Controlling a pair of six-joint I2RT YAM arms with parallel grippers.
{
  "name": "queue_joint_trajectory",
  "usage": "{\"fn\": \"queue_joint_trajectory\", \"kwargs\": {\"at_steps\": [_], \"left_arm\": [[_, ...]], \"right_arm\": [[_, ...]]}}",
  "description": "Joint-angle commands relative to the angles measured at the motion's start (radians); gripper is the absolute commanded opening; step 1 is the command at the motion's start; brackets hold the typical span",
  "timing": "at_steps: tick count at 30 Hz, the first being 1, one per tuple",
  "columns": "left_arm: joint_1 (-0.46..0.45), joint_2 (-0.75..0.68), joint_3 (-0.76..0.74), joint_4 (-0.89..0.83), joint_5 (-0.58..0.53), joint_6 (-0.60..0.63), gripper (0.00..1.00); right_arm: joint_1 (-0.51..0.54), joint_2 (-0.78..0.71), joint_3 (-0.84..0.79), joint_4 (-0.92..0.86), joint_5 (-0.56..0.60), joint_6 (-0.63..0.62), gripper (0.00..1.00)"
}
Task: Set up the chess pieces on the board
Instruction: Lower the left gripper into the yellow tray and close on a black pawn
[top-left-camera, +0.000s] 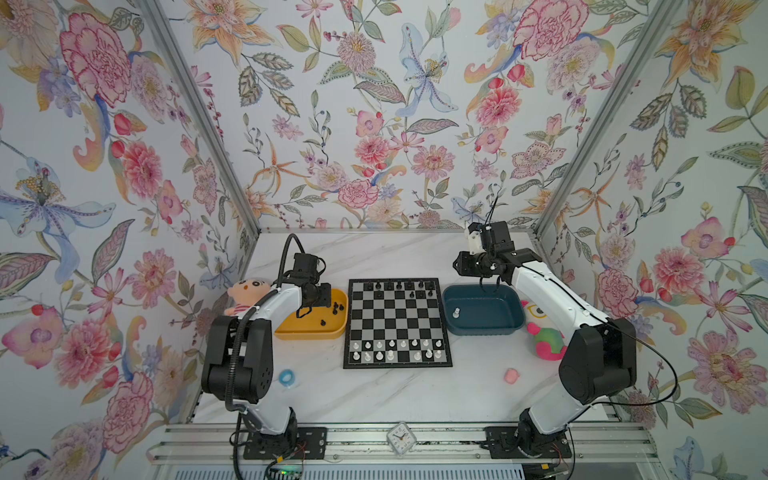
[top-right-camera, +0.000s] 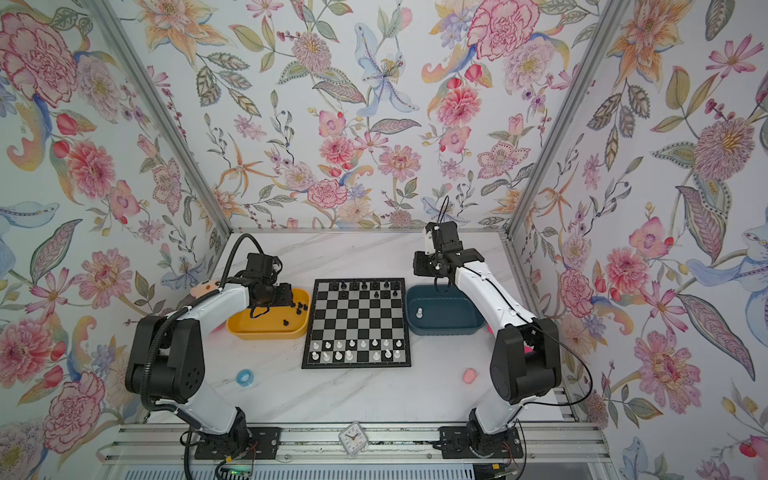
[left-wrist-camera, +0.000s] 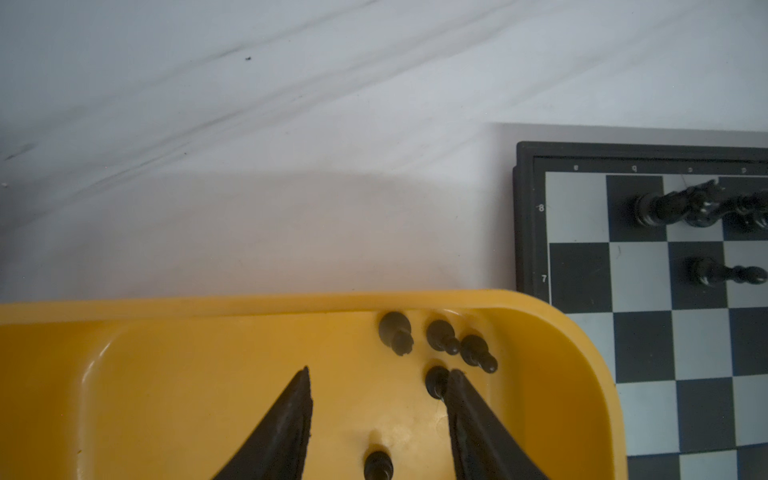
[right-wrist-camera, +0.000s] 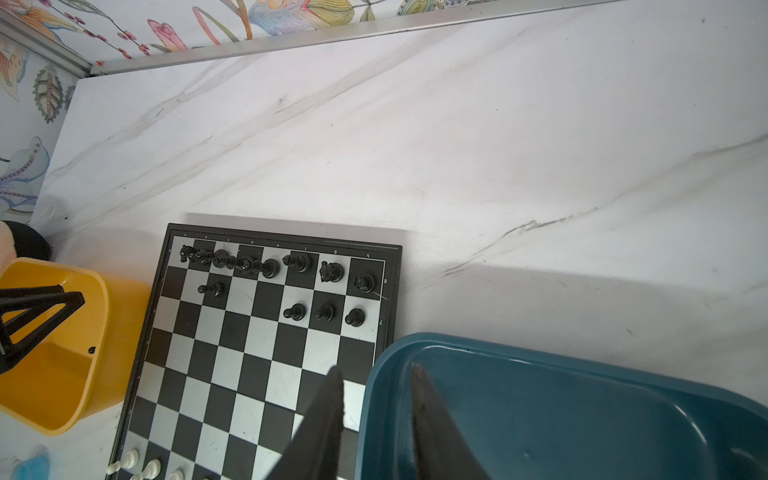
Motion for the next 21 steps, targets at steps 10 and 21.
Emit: {"fn": "queue_joint_trajectory", "kwargs": {"at_steps": [10,21], "left_arm": [[0.016,0.059,-0.010,0.039,0.046,-0.002,0.51],[0.017,0.089,-0.004,0.032,0.046,-0.005,0.43]], "right_arm": [[0.012,0.038,0.036,-0.032,0.017,0.017,0.29],[0.012,0.039,0.030,-0.031,0.019,0.020,0.29]]}}
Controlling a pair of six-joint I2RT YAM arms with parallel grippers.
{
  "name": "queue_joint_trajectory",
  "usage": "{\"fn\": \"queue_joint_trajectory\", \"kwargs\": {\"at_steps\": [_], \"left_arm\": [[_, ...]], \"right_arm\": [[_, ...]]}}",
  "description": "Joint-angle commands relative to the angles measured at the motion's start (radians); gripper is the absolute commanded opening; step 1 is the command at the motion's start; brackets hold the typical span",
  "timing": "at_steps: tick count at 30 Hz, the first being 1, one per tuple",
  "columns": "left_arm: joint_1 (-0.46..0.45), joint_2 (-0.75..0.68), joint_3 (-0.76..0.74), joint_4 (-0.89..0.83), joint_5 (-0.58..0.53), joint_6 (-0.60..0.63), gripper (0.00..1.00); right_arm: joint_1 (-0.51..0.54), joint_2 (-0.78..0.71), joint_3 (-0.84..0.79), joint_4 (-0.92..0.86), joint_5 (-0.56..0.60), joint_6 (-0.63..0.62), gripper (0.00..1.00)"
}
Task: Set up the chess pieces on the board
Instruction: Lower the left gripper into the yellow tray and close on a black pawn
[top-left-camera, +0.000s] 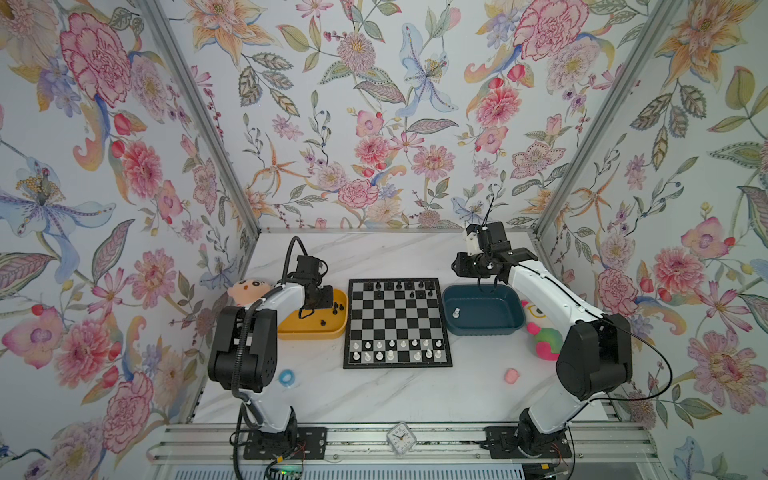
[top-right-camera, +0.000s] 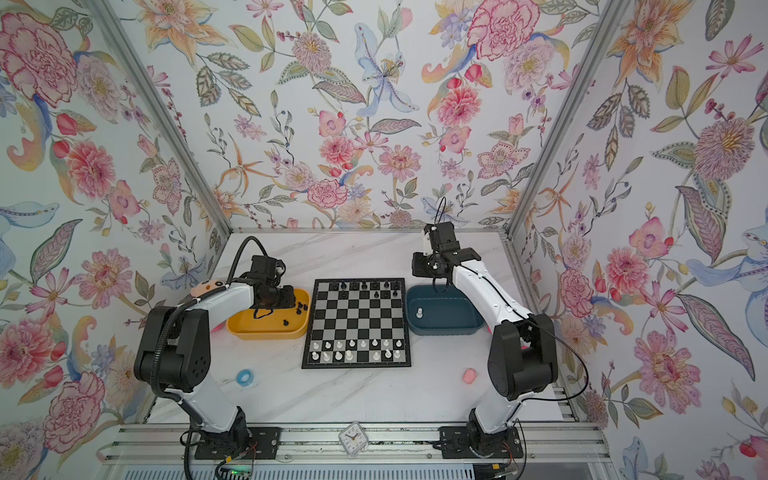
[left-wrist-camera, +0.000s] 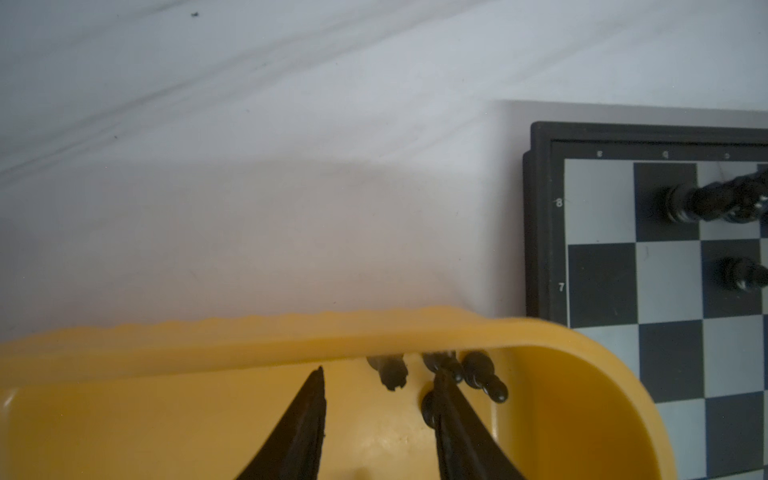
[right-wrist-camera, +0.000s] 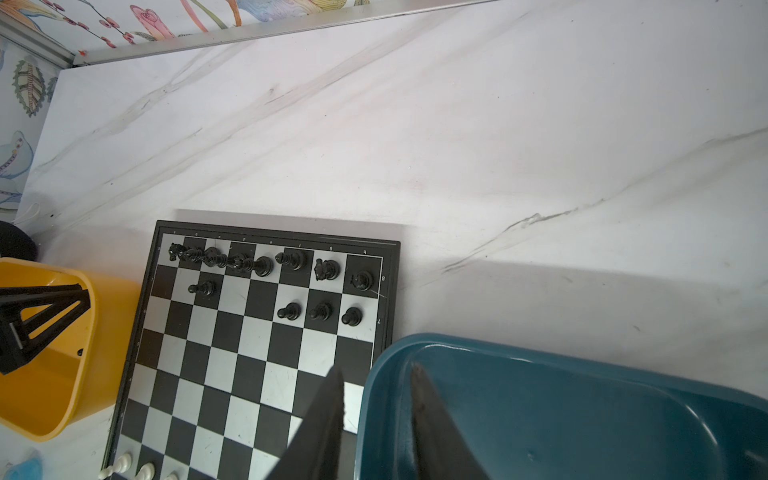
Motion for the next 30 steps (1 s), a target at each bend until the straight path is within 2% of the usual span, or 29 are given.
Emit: {"fn": "queue_joint_trajectory", "kwargs": {"at_steps": [1,21,30], "left_arm": [[0.012,0.018,-0.003,-0.003,0.003,-0.004,0.41],[0.011,0.058,0.015,-0.003,0.007,-0.012,0.28],[0.011,0.054,0.021,0.009,0.016,-0.014,0.30]], "right_arm": [[0.005,0.015,0.023,-0.023,0.012,0.011,0.29],[0.006,0.030,0.024,-0.023,0.001,0.010,0.29],[0.006,0.032,0.021,-0.022,-0.001,0.012,0.29]]}}
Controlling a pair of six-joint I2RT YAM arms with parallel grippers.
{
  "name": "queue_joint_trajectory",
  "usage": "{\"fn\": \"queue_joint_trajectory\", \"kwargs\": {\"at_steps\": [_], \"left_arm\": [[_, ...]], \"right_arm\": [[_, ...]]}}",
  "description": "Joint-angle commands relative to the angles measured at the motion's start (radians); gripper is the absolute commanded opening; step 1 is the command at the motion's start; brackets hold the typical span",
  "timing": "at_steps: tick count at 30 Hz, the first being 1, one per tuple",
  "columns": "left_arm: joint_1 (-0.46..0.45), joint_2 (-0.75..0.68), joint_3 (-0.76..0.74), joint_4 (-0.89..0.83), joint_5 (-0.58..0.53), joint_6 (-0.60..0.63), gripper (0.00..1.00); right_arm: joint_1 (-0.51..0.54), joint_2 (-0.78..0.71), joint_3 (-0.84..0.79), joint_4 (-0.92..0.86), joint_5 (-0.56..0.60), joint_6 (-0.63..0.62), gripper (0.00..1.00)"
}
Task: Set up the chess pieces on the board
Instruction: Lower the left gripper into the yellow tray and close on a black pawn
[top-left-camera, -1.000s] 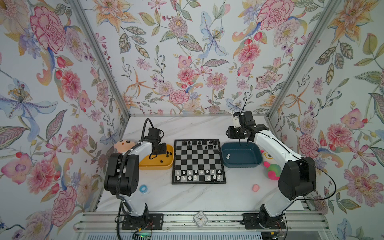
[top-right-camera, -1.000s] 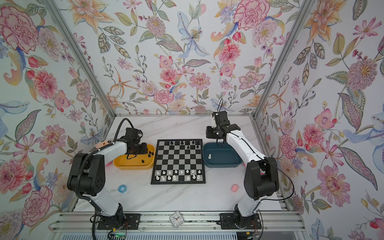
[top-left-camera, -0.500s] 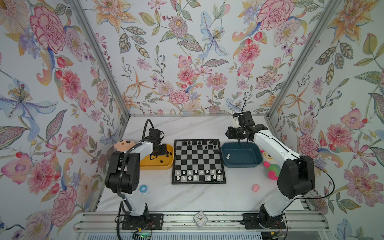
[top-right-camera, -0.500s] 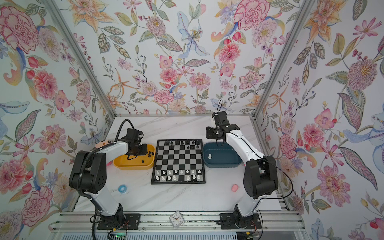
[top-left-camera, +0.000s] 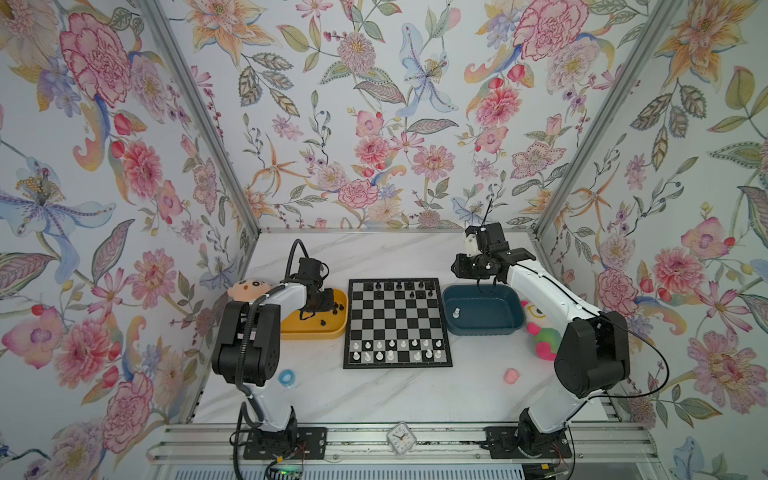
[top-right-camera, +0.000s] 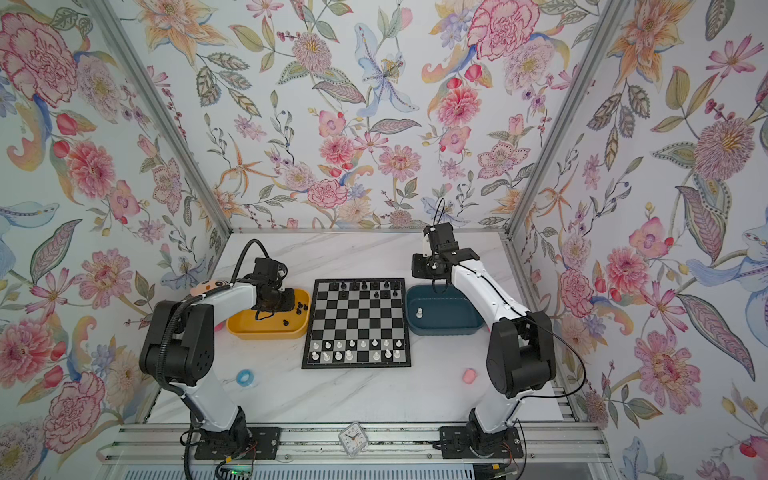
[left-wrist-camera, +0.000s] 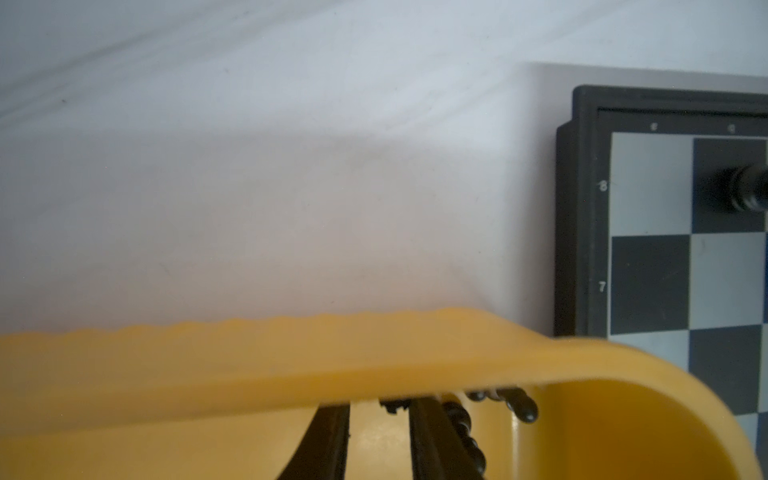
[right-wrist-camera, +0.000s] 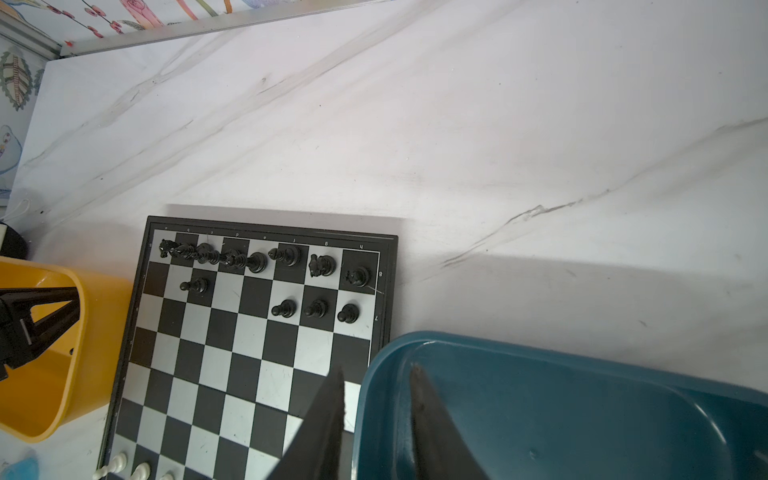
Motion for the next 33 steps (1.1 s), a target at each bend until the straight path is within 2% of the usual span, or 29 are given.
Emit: {"fn": "queue_joint_trajectory", "kwargs": {"at_steps": [1,8,20,33], "left_arm": [[0.011,0.005,0.021,0.012,0.013,-0.015,0.31],[0.010,-0.001,0.026,0.037,0.016,-0.024,0.34],[0.011,0.021,0.036,0.040,0.024,-0.029,0.26],[0.009,0.035,0.042,0.042,0.033,-0.031,0.24]], "right_arm": [[0.007,0.015,0.021,-0.014,0.000,0.009,0.29],[0.007,0.011,0.015,-0.016,0.001,0.009,0.29],[0.001,-0.005,-0.002,-0.016,0.006,0.008,0.29],[-0.003,-0.011,-0.010,-0.015,0.005,0.009,0.29]]}}
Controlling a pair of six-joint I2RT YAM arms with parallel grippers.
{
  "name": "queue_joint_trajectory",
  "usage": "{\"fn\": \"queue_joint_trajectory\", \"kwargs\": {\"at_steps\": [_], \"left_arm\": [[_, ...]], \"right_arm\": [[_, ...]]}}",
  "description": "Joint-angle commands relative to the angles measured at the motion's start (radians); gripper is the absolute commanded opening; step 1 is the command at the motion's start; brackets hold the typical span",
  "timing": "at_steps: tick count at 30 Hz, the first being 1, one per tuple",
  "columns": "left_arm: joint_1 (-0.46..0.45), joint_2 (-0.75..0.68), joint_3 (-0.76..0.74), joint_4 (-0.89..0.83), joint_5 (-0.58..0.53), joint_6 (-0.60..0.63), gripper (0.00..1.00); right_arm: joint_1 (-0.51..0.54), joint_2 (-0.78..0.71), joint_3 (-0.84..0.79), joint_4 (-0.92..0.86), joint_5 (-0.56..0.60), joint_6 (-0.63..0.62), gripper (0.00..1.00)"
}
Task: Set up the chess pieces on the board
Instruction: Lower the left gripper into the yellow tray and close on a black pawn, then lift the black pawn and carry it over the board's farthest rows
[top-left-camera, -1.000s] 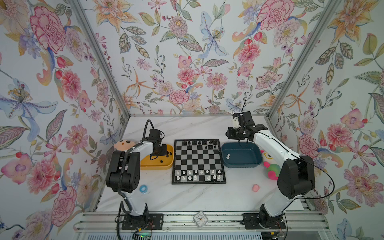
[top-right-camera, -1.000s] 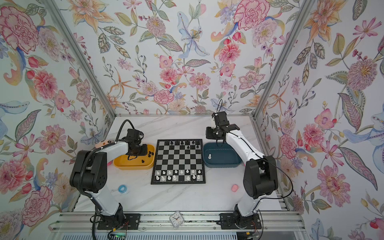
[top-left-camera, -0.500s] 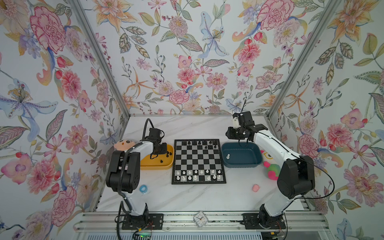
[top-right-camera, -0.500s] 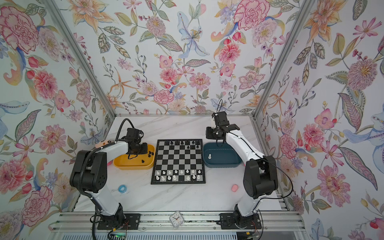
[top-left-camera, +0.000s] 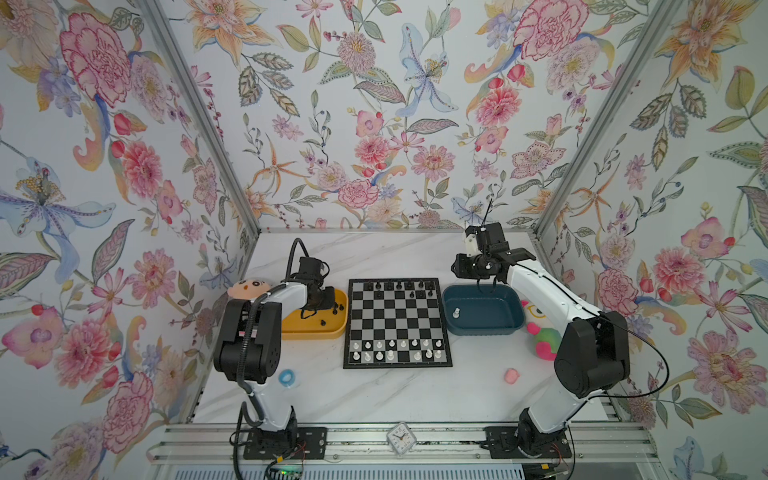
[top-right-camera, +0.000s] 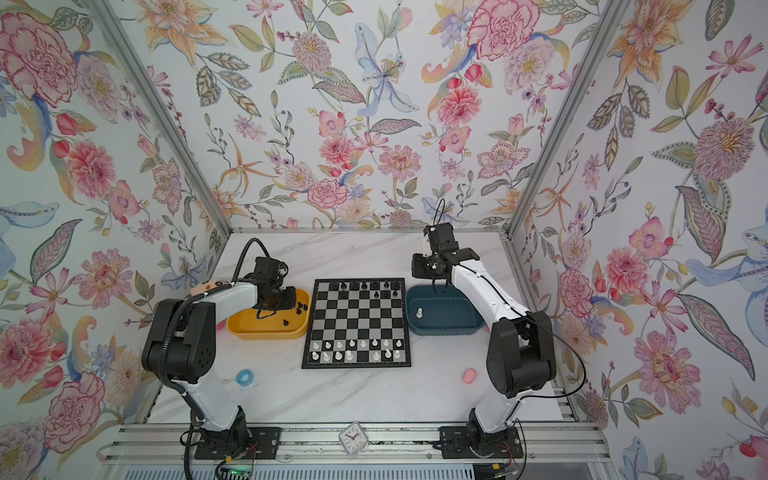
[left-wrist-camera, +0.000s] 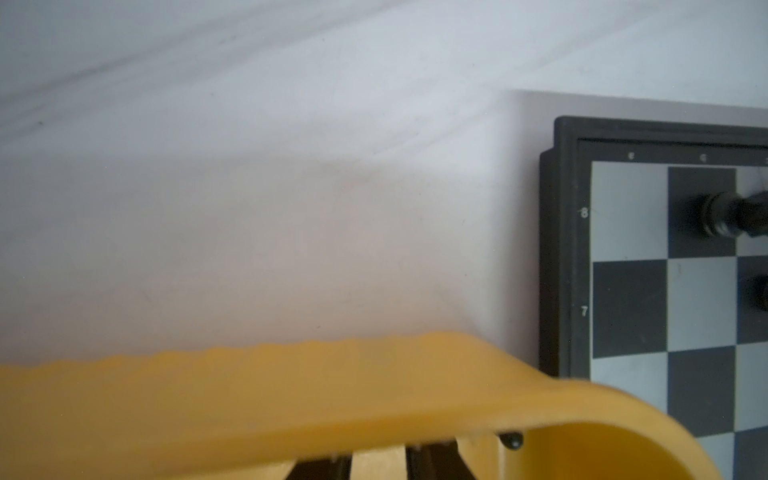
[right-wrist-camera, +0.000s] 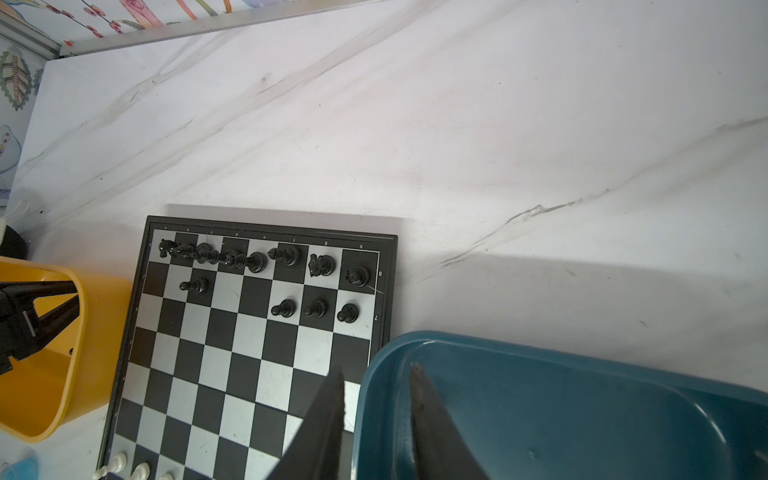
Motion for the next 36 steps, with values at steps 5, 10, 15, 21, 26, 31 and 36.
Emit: {"fn": "queue_joint_trajectory", "kwargs": {"at_steps": [5,10,15,21,26,31,36], "left_arm": [[0.011,0.015,0.036,0.003,0.008,-0.011,0.19],[0.010,0.015,0.046,-0.011,0.008,-0.005,0.10],[0.007,-0.003,0.052,-0.035,-0.006,0.001,0.05],[-0.001,-0.059,0.081,-0.103,-0.051,0.016,0.03],[-0.019,-0.128,0.115,-0.151,-0.081,0.019,0.03],[-0.049,-0.155,0.201,-0.192,-0.087,0.034,0.05],[-0.097,-0.108,0.328,-0.244,-0.088,0.060,0.05]], "right_arm": [[-0.002,-0.015,-0.012,-0.015,0.005,0.010,0.29],[-0.003,-0.014,-0.010,-0.015,0.001,0.010,0.29],[-0.003,-0.017,-0.013,-0.015,-0.002,0.009,0.29],[-0.003,-0.025,-0.022,-0.005,-0.014,0.006,0.29],[-0.003,-0.041,-0.046,0.010,-0.019,0.006,0.29],[-0.005,-0.055,-0.070,0.026,-0.030,0.006,0.28],[-0.008,-0.072,-0.099,0.046,-0.037,0.008,0.28]]}}
